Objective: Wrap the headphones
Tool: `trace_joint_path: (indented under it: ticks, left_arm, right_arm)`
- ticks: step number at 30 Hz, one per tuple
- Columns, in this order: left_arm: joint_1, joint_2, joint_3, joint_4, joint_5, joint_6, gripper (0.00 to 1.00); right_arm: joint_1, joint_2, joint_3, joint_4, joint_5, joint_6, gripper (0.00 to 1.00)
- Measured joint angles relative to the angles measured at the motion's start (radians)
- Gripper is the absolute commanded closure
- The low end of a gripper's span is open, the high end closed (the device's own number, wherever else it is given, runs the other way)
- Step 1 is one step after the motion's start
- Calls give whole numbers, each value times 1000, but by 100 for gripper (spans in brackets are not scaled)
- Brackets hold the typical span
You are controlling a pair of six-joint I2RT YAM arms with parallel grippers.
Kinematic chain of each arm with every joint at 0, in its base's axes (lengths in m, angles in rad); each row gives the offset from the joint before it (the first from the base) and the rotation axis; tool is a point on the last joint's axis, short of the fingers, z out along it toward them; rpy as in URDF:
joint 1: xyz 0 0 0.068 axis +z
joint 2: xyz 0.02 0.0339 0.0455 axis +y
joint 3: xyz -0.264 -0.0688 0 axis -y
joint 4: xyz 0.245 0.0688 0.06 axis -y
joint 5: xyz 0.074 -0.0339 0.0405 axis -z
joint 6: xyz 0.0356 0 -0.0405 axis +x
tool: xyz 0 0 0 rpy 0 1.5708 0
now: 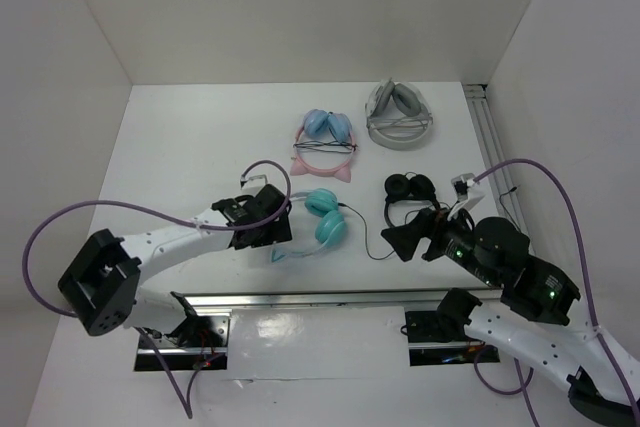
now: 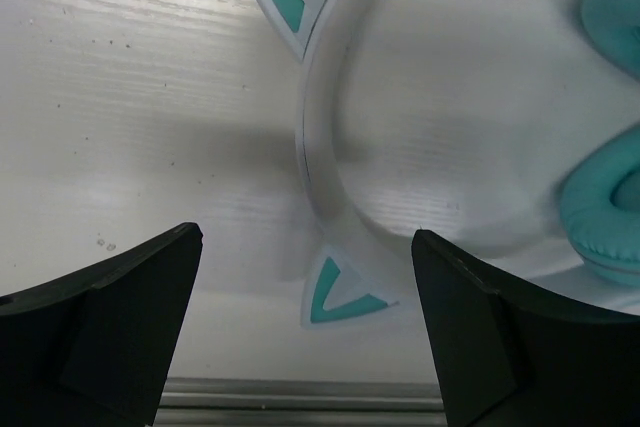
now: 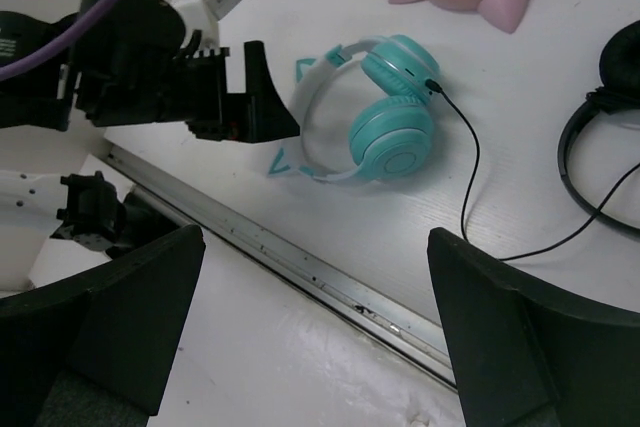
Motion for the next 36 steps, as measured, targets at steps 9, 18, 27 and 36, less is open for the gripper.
trace_joint_path:
  ticks: [9,18,27,36]
  left_arm:
    - [55,132,21,96,-18,24,21]
    - [79,224,20,167,-14,29,23]
    - [79,274,45,214,-74,27,82]
    - [56,250,14,255,-64,-49,100]
  right_arm:
    - [0,-44,-15,10,-102,-18,0]
    - [-1,-28,-16,16,-172,-44,0]
    - [-1,-25,-11,15,-186,-55,0]
    - [-1,-20,21,15,-185,-59,0]
